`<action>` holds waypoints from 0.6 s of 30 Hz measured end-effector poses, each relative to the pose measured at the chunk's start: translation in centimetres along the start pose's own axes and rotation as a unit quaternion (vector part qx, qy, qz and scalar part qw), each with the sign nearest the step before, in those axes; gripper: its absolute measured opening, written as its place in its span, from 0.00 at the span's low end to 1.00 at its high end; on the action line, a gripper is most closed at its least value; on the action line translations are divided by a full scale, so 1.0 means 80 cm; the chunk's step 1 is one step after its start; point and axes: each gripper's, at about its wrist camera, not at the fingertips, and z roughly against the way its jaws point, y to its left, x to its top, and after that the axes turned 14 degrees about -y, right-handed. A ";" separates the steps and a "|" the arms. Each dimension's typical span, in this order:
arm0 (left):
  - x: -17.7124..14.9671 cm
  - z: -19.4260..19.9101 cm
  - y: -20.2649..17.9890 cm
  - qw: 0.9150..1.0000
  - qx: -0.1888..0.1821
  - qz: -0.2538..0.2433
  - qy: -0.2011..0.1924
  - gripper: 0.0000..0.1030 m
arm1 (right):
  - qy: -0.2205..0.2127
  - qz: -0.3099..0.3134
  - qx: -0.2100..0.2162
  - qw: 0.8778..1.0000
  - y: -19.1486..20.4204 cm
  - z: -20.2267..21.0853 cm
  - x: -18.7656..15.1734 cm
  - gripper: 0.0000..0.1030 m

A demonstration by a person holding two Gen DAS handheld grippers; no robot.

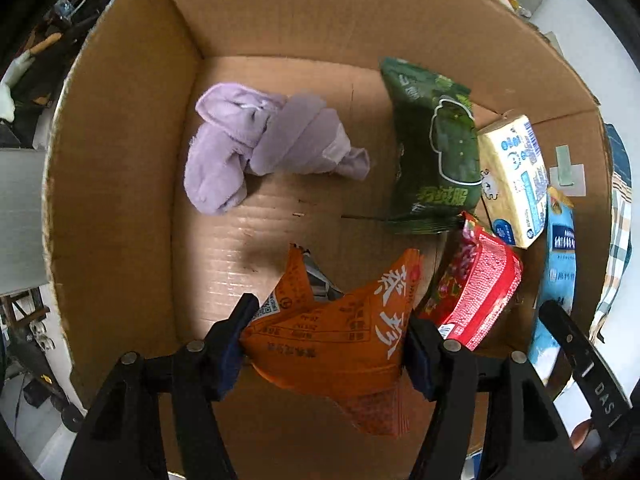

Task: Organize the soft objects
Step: 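Carry the orange bag and blue tube into the box and release both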

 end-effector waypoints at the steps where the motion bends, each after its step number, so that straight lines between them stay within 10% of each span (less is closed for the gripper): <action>1: 0.000 -0.002 0.000 1.000 -0.002 0.003 0.003 0.66 | 0.002 -0.002 0.004 1.000 -0.001 -0.001 -0.001 0.32; 10: 0.000 0.014 0.000 1.000 -0.005 -0.010 -0.009 0.87 | 0.007 0.013 0.012 1.000 0.007 0.008 -0.005 0.58; 18: -0.007 0.057 -0.002 0.998 0.012 -0.017 -0.053 0.88 | 0.005 0.071 0.013 0.997 0.032 0.029 -0.013 0.89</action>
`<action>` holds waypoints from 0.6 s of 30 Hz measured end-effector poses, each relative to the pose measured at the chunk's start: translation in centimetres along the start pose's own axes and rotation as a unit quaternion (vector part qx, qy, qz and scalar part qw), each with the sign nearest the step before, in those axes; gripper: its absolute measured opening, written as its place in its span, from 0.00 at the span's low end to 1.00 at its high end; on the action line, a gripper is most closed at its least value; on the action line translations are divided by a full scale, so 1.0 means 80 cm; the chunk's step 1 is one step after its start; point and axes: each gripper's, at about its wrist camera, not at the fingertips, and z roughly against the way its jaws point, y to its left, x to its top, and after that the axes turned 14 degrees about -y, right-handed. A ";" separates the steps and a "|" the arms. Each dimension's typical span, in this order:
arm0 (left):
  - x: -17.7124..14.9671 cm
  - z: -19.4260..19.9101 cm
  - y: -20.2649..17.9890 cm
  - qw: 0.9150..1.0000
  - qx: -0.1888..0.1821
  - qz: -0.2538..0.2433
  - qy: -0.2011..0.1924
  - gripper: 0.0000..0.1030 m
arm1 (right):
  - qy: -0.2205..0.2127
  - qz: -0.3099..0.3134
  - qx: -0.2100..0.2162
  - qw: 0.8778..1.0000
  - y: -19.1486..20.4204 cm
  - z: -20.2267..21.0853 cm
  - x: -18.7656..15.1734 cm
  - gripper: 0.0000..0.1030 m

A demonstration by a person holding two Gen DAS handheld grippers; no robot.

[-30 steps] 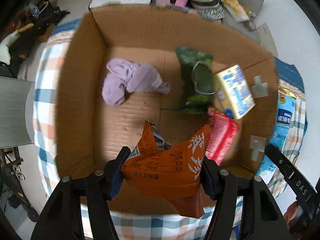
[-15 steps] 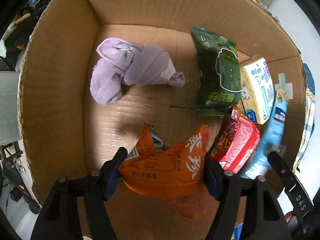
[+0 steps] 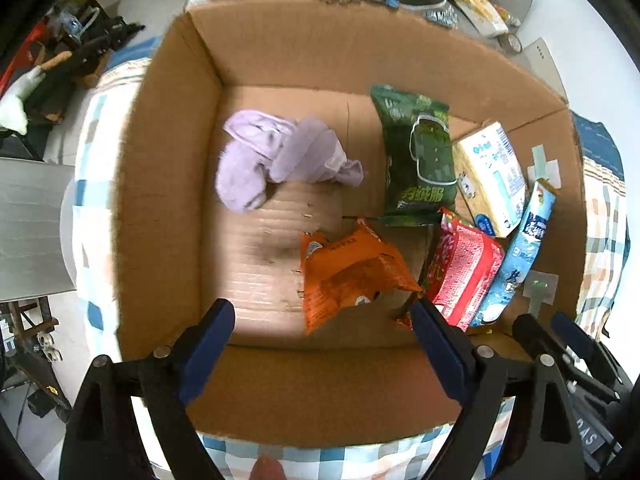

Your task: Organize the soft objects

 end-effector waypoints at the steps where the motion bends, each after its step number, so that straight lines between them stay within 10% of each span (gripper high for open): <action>1: -0.005 0.010 0.006 1.000 0.004 0.001 -0.010 0.88 | -0.004 0.008 0.000 1.000 0.004 0.004 0.001 0.94; 18: -0.017 0.099 0.007 0.994 0.030 0.003 -0.107 0.88 | -0.038 0.072 -0.014 0.997 0.022 0.062 0.004 1.00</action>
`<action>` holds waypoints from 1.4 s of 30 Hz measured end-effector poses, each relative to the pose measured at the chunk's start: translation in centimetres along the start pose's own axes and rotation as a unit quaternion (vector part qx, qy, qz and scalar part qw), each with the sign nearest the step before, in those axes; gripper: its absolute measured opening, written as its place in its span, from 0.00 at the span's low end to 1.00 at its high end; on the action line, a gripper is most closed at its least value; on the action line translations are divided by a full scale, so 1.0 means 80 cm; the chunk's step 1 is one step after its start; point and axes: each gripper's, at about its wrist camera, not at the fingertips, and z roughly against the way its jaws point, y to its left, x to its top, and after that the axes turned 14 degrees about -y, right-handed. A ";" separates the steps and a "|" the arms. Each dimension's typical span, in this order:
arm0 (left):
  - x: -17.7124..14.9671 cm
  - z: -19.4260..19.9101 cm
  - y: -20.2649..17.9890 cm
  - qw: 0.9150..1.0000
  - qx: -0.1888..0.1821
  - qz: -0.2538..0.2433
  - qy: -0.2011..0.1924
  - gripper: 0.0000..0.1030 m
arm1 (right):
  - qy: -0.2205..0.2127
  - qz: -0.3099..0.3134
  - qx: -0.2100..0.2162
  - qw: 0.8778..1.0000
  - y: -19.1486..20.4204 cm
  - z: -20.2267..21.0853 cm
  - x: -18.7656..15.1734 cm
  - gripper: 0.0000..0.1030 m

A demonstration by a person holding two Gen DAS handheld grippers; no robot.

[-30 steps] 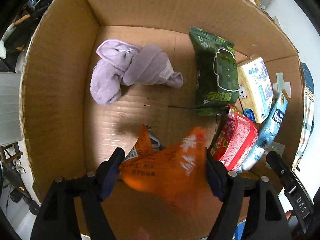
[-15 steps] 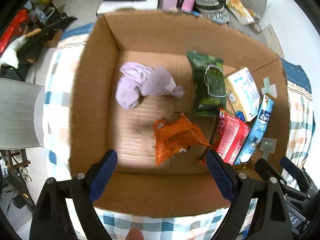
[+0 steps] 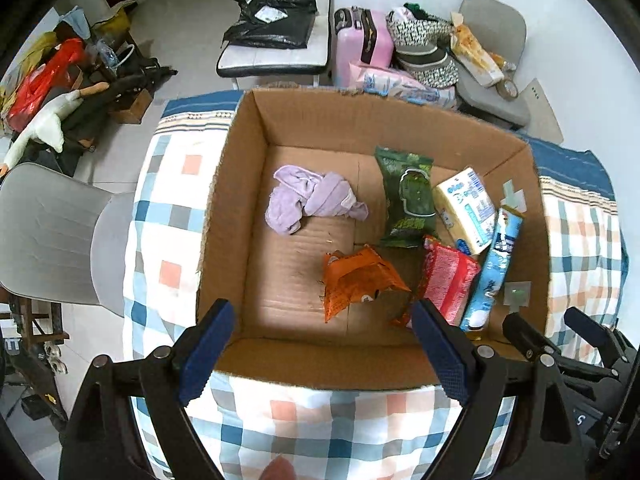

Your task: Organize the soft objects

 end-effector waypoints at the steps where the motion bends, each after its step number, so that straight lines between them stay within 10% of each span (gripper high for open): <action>1: 0.000 0.009 -0.001 1.000 0.000 0.001 -0.007 0.88 | -0.003 0.002 0.002 1.000 0.000 0.008 0.000 1.00; 22: -0.041 0.243 -0.007 0.990 -0.008 0.004 -0.142 0.88 | -0.137 0.038 0.025 0.990 -0.013 0.265 -0.043 1.00; 42: -0.089 0.307 -0.010 0.987 0.003 0.001 -0.160 0.88 | -0.176 0.042 0.007 0.983 -0.022 0.350 -0.066 1.00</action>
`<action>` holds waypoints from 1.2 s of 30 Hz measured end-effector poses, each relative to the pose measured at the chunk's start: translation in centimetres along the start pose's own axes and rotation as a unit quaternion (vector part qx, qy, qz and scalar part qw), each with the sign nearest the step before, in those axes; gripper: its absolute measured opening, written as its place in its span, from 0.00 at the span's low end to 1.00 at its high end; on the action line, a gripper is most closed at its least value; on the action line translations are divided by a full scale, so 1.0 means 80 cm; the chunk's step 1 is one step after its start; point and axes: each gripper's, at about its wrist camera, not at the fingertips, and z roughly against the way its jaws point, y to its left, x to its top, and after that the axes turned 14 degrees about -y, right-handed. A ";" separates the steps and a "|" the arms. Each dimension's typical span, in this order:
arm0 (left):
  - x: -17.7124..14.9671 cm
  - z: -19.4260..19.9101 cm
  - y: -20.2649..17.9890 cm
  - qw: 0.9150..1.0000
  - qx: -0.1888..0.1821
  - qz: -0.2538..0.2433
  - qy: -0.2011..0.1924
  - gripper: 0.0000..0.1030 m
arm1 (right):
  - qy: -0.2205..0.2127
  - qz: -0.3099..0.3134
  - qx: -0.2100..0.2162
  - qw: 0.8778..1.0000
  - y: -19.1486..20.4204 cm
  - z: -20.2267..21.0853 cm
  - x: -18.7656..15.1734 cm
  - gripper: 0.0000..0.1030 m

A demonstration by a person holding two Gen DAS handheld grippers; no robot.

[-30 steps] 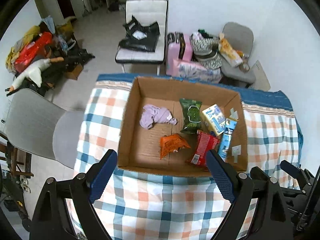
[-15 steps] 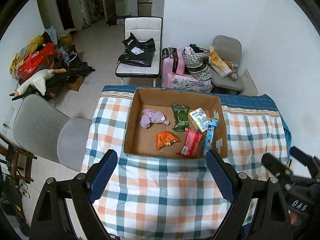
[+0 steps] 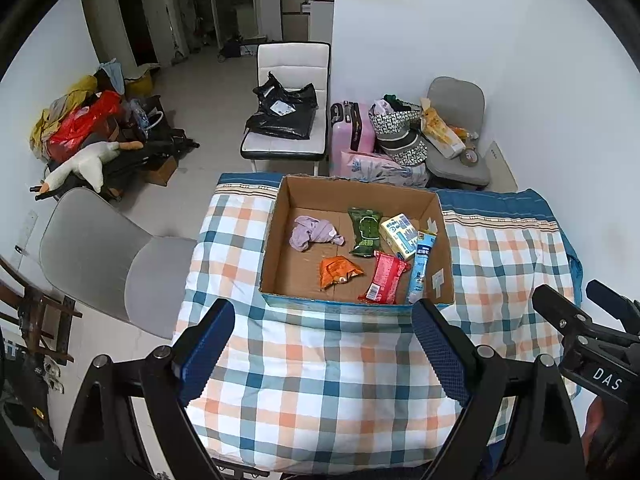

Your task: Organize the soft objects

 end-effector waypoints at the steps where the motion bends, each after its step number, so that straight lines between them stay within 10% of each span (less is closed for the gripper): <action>1: -0.001 0.001 0.000 1.000 0.001 -0.001 0.000 0.88 | 0.000 0.000 -0.001 1.000 0.000 0.001 0.000 1.00; 36: -0.002 0.011 -0.001 1.000 -0.003 0.001 0.008 0.88 | -0.008 0.001 -0.006 1.000 -0.013 0.026 0.015 1.00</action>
